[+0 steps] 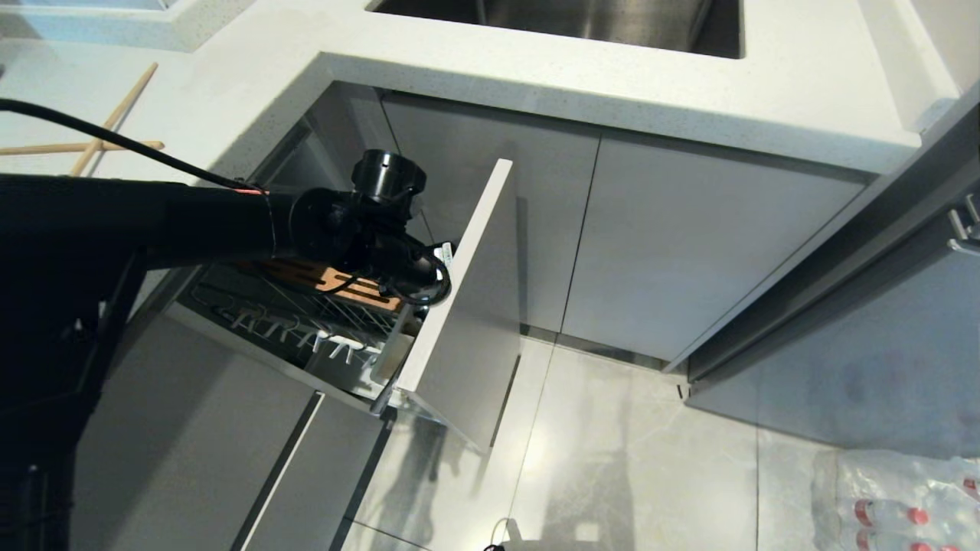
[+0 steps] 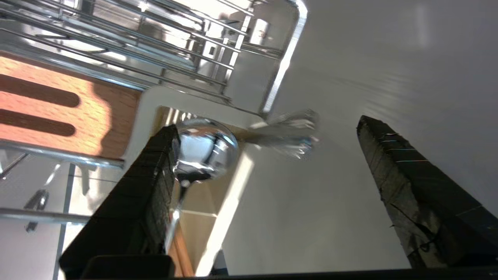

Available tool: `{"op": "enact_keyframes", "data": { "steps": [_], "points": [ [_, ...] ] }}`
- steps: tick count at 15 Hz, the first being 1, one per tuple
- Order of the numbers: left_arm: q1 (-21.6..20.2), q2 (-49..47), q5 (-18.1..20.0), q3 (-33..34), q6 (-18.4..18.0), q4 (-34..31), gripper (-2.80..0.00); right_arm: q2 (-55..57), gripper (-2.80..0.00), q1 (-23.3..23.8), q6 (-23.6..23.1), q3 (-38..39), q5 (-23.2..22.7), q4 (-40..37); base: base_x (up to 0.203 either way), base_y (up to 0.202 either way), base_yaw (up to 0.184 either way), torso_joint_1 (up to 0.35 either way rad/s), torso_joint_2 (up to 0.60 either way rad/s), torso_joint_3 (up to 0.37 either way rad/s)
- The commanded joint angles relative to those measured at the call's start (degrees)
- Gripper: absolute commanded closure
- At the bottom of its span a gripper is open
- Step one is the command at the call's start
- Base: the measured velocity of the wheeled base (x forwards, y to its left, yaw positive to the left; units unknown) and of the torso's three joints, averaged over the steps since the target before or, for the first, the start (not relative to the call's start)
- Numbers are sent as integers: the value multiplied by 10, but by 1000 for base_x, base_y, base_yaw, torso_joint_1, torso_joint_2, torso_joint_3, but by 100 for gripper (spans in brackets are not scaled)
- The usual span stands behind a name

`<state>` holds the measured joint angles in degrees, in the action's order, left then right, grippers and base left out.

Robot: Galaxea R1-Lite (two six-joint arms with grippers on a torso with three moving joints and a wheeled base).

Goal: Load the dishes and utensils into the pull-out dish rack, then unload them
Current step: Take the fork out of the cupboard

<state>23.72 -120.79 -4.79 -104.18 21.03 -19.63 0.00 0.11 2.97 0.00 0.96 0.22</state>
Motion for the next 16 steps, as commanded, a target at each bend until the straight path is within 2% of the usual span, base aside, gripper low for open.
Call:
{"op": "enact_keyframes", "data": {
  "steps": [1, 12, 13, 16],
  "points": [
    [-2, -11, 0, -2, 1, -1, -280, 0, 0, 0, 0, 0, 0, 0, 0, 0, 0, 0, 0, 0],
    [-3, -16, 0, -6, 2, 9, -280, 0, 0, 0, 0, 0, 0, 0, 0, 0, 0, 0, 0, 0],
    [-3, -16, -1, -6, 2, 9, 0, 1, 0, 0, 0, 0, 0, 0, 0, 0, 0, 0, 0, 0],
    [-3, -15, -2, -7, 2, 8, 0, 0, 0, 0, 0, 0, 0, 0, 0, 0, 0, 0, 0, 0]
  ]
}}
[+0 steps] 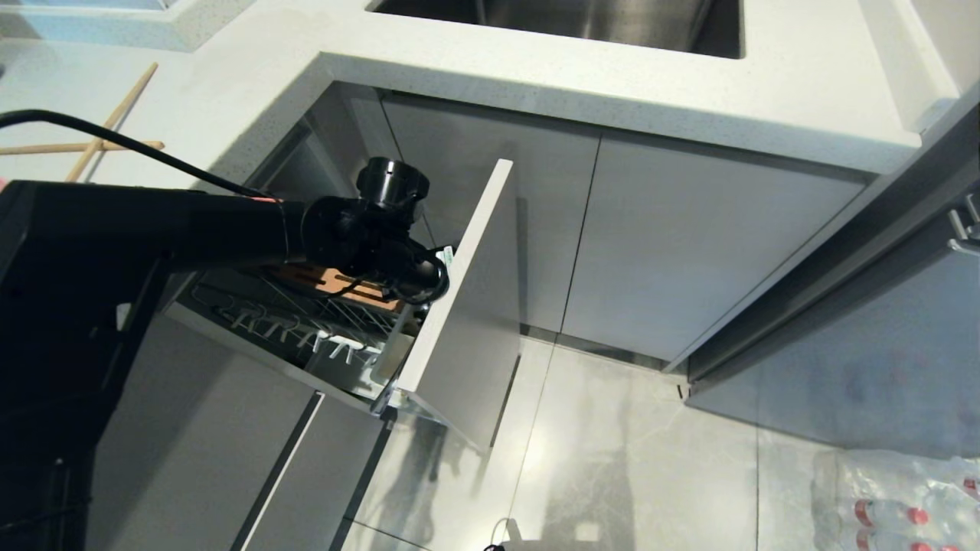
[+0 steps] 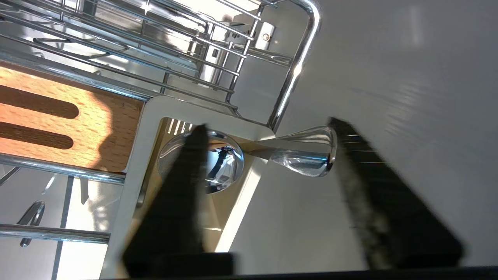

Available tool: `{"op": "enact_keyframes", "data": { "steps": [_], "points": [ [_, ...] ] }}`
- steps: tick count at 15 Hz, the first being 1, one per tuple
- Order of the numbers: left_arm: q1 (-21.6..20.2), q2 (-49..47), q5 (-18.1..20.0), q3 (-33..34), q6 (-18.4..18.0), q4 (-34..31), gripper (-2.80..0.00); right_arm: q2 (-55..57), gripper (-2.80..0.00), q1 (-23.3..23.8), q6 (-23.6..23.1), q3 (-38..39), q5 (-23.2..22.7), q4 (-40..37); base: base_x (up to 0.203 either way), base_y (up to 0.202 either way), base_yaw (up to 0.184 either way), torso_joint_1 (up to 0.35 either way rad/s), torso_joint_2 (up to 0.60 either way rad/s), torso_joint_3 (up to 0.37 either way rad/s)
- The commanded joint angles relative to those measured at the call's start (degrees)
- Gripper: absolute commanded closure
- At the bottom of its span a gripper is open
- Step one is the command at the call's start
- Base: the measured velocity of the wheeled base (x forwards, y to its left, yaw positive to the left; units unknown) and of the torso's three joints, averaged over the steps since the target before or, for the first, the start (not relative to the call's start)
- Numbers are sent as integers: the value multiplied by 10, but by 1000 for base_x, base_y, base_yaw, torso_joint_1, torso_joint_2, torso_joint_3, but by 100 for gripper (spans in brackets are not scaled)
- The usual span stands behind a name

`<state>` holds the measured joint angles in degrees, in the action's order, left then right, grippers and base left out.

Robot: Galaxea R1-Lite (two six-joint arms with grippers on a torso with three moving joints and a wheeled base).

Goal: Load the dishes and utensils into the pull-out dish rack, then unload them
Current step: Take the fork out of the cupboard

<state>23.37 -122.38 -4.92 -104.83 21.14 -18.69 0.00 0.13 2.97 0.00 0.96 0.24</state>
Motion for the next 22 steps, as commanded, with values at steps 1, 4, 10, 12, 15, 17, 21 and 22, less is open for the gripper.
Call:
{"op": "enact_keyframes", "data": {
  "steps": [1, 4, 10, 12, 15, 17, 21, 22],
  "points": [
    [0, 1, 0, 0, 1, -1, 0, 0, 0, 0, 0, 0, 0, 0, 0, 0, 0, 0, 0, 0],
    [1, 9, -1, 1, 1, -2, 0, 0, 0, 0, 0, 0, 0, 0, 0, 0, 0, 0, 0, 0],
    [1, 25, -2, 4, 1, -5, 0, 0, 0, 0, 0, 0, 0, 0, 0, 0, 0, 0, 0, 0],
    [2, 37, -2, 6, 1, -6, 0, 1, 0, 0, 0, 0, 0, 0, 0, 0, 0, 0, 0, 0],
    [4, 56, -2, 12, 2, -6, 0, 0, 0, 0, 0, 0, 0, 0, 0, 0, 0, 0, 0, 0],
    [5, 68, -1, 15, 2, -8, 0, 0, 0, 0, 0, 0, 0, 0, 0, 0, 0, 0, 0, 0],
    [6, 99, -1, 25, 2, -9, 0, 0, 0, 0, 0, 0, 0, 0, 0, 0, 0, 0, 0, 0],
    [7, 105, -1, 26, 2, -9, 0, 1, 0, 0, 0, 0, 0, 0, 0, 0, 0, 0, 0, 0]
  ]
}}
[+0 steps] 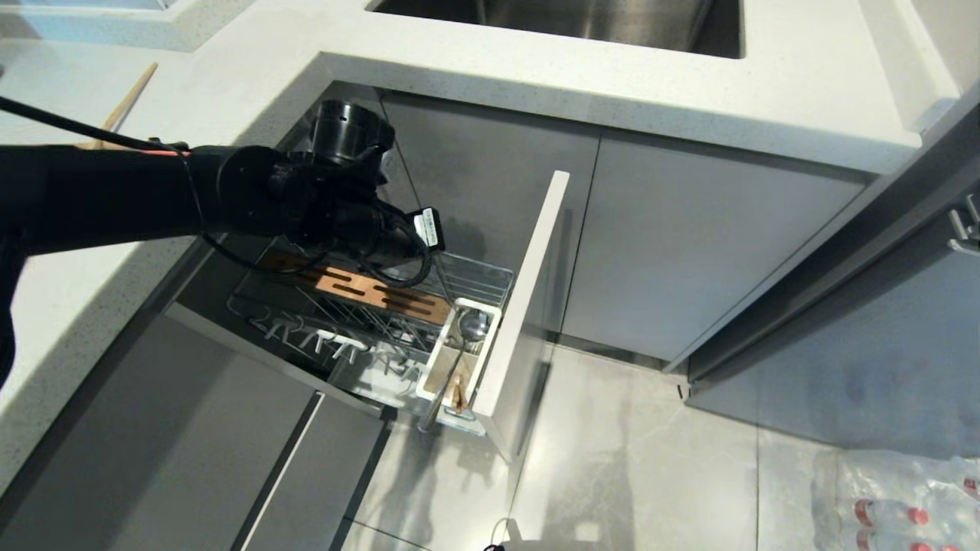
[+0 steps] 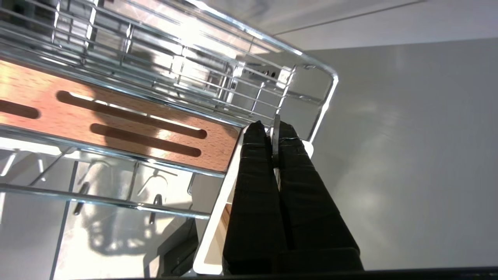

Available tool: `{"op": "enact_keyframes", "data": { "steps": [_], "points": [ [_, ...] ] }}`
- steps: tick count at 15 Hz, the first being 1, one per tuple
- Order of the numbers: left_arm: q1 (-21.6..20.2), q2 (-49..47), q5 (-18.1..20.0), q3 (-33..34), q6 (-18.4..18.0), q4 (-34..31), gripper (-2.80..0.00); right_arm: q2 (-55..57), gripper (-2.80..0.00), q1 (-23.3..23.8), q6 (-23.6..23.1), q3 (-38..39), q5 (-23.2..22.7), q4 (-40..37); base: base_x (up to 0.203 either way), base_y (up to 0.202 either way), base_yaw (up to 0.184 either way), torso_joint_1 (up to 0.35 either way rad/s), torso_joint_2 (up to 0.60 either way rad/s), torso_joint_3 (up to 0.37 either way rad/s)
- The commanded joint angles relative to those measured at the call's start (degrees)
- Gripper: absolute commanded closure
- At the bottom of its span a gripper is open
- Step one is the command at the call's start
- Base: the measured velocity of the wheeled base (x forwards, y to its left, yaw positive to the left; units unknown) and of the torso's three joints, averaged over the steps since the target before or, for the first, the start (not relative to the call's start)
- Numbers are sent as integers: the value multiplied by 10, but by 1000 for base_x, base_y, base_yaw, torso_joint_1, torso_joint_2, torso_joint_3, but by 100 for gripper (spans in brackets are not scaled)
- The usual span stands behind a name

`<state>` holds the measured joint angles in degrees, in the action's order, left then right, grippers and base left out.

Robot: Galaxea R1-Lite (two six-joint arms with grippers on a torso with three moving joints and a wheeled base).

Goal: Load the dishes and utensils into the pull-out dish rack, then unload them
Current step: Take the fork out of the cupboard

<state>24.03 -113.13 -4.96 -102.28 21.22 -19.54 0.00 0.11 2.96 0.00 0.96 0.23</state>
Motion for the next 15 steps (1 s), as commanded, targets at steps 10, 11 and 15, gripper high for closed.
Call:
{"op": "enact_keyframes", "data": {
  "steps": [10, 11, 15],
  "points": [
    [2, 46, -1, 8, 1, -1, 0, 1, 0, 0, 0, 0, 0, 0, 0, 0, 0, 0, 0, 0],
    [2, 52, -4, 8, 1, -1, 0, 1, 0, 0, 0, 0, 0, 0, 0, 0, 0, 0, 0, 0],
    [2, 78, -13, 12, 1, -1, 0, 0, 0, 0, 0, 0, 0, 0, 0, 0, 0, 0, 0, 0]
  ]
}}
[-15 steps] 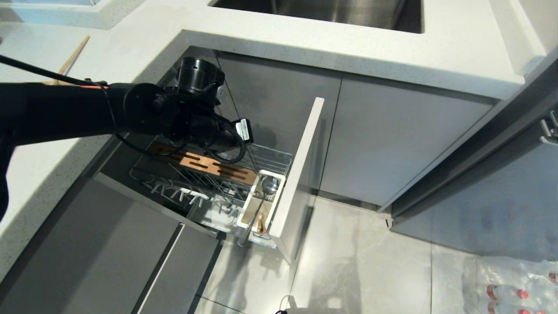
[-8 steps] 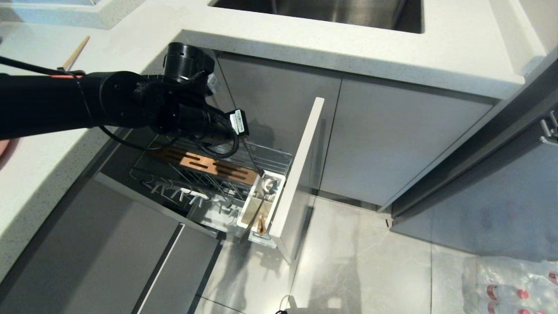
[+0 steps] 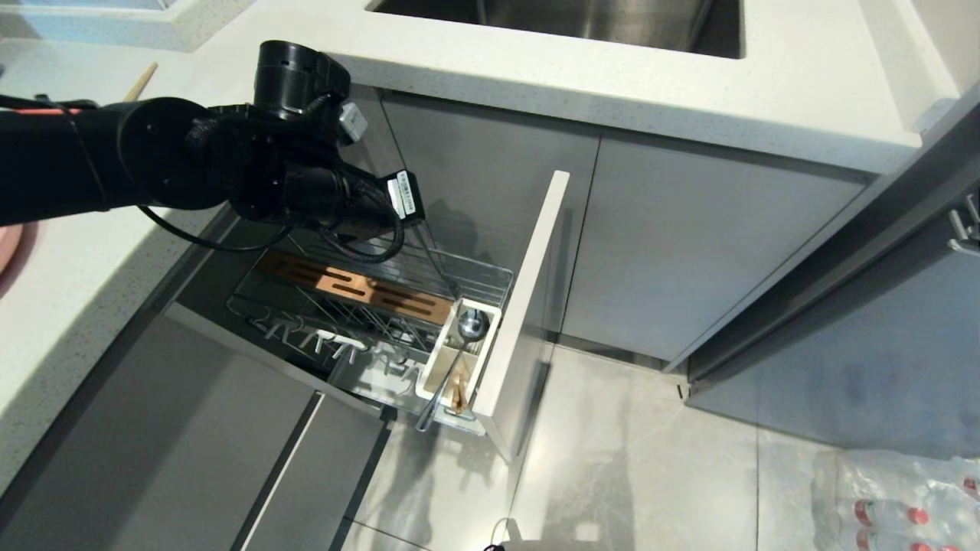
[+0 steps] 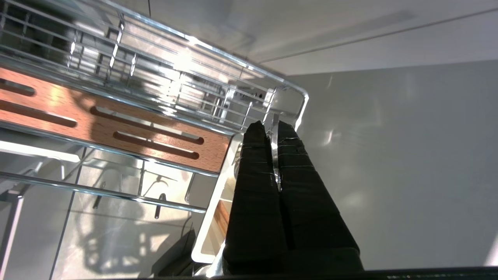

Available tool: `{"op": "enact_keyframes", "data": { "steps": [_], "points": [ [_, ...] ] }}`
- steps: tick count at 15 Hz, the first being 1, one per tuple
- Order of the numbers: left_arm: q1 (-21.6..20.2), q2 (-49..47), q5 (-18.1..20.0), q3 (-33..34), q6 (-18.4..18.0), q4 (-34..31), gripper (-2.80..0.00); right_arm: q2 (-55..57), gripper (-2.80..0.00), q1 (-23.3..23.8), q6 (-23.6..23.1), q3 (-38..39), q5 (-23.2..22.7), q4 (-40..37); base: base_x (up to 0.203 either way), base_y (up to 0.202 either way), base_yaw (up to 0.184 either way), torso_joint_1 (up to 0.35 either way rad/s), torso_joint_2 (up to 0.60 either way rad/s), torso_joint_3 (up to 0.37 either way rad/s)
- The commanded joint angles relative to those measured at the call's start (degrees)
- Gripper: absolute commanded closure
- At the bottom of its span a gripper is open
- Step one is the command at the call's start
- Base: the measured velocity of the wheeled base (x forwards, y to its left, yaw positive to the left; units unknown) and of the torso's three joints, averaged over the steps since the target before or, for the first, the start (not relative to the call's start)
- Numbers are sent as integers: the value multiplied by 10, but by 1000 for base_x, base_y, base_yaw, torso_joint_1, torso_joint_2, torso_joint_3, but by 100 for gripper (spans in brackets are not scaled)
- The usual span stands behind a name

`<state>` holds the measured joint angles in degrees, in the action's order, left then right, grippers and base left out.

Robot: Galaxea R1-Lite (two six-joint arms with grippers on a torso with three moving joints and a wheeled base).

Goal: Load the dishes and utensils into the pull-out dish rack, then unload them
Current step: Take the fork out of the cupboard

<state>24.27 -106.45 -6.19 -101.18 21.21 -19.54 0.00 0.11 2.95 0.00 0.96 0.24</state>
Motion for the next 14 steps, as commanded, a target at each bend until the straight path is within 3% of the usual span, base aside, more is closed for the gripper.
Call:
{"op": "enact_keyframes", "data": {
  "steps": [1, 11, 14],
  "points": [
    [1, 18, -1, 1, 1, -1, 0, 0, 0, 0, 0, 0, 0, 0, 0, 0, 0, 0, 0, 0],
    [16, 141, -13, 31, 1, 1, 0, 1, 0, 0, 0, 0, 0, 0, 0, 0, 0, 0, 0, 0],
    [28, 204, -53, 47, -3, 4, 0, 0, 0, 1, 0, 0, 0, 0, 0, 0, 0, 0, 0, 0]
  ]
}}
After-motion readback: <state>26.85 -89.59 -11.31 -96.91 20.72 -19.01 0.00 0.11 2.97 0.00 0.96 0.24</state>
